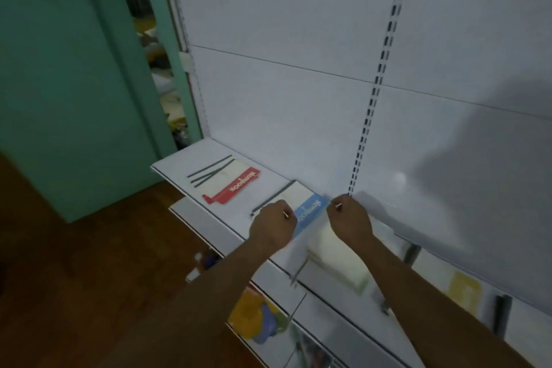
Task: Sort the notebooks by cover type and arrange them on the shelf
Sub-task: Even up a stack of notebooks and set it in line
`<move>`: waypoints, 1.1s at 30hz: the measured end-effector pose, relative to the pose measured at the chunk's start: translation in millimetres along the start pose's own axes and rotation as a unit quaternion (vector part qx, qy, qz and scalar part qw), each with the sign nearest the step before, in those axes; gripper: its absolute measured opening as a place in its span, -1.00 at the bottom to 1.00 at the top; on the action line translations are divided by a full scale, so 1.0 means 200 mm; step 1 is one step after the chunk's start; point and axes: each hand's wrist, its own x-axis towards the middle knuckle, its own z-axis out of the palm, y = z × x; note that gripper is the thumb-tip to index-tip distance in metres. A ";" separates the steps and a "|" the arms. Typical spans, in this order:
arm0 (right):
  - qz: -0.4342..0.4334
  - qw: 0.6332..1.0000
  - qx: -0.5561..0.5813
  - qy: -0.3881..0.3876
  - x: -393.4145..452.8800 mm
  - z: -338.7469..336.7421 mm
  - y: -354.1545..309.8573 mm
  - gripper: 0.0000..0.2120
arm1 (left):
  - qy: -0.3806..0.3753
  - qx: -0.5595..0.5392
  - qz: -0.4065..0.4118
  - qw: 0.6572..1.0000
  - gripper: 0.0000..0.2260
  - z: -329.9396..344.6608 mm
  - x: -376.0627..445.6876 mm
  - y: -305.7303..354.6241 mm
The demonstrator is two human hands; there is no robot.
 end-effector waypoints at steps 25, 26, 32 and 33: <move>-0.208 0.959 -0.088 -0.170 0.04 1.58 -1.59 -0.78 | 0.125 -0.053 -0.212 0.968 -0.91 -1.26 0.03 -1.67; -0.205 0.959 -0.091 -0.171 0.08 1.62 -1.61 -0.78 | 0.121 -0.057 -0.214 0.968 -0.91 -1.27 0.07 -1.70; -0.171 0.966 -0.070 -0.180 0.39 1.80 -1.70 -0.77 | 0.104 -0.022 -0.208 0.972 -0.89 -1.35 0.44 -1.79; -0.158 0.969 -0.066 -0.181 0.45 1.82 -1.71 -0.76 | 0.094 -0.014 -0.203 0.975 -0.88 -1.37 0.51 -1.79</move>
